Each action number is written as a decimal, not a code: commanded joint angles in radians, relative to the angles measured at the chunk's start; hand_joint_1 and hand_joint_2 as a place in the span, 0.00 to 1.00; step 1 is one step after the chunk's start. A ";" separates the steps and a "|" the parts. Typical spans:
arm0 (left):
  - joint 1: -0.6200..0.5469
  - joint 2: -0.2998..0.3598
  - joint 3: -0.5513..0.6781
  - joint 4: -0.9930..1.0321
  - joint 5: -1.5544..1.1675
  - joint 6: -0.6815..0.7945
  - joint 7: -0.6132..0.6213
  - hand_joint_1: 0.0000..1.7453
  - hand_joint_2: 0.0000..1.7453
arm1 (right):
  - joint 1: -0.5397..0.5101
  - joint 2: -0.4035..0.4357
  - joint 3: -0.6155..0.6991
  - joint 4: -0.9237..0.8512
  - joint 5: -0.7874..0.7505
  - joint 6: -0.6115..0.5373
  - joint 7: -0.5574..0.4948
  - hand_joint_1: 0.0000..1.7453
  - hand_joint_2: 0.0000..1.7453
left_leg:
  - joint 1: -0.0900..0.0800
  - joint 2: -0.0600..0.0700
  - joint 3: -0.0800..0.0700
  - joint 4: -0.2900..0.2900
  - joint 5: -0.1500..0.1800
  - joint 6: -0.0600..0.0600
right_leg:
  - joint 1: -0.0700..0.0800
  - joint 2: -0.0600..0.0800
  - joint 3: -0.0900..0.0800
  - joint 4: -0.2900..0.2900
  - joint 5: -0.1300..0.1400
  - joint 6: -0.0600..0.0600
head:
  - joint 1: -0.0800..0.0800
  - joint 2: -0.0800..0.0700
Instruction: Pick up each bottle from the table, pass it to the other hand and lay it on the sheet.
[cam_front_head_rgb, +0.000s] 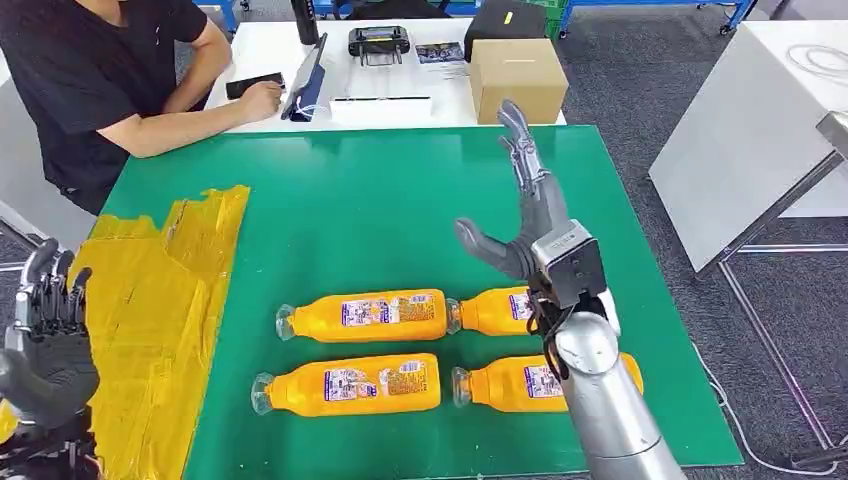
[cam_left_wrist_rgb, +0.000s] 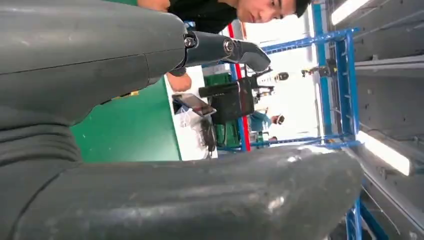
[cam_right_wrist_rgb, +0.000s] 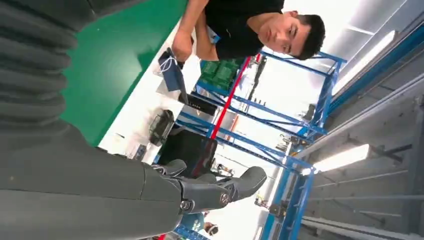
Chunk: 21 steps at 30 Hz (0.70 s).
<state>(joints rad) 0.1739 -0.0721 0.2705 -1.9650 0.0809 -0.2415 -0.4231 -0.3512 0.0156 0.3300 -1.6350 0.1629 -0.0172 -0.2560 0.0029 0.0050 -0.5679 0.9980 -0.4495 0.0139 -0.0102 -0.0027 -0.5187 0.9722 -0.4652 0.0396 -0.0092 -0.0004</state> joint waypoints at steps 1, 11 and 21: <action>-0.031 0.012 0.023 0.064 0.004 -0.017 -0.001 0.00 0.00 | -0.027 -0.023 0.030 0.053 -0.002 -0.005 0.004 0.00 1.00 | 0.001 0.000 0.002 -0.001 0.000 0.000 | 0.001 0.000 0.002 -0.002 0.000 -0.001 | 0.000 0.000; -0.031 0.003 0.052 0.062 0.011 -0.040 -0.012 0.00 0.00 | -0.040 -0.026 0.052 0.056 0.022 -0.016 0.020 0.00 0.00 | 0.001 0.000 0.003 -0.001 0.000 -0.001 | 0.001 0.001 0.003 -0.002 0.000 -0.001 | 0.000 0.000; -0.039 0.001 0.068 0.059 0.013 -0.046 -0.017 0.00 0.00 | -0.050 -0.022 0.064 0.057 0.027 -0.016 0.028 0.00 0.00 | 0.000 0.000 0.002 -0.001 0.000 0.000 | 0.000 0.001 0.001 -0.001 0.000 -0.001 | 0.000 0.000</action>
<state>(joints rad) 0.1665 -0.0717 0.3105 -1.9566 0.0885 -0.2823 -0.4383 -0.3509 0.0069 0.3586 -1.6304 0.1888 -0.0294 -0.2346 0.0029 0.0050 -0.5681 0.9980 -0.4495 0.0139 -0.0101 -0.0027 -0.5188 0.9722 -0.4652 0.0396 -0.0092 -0.0004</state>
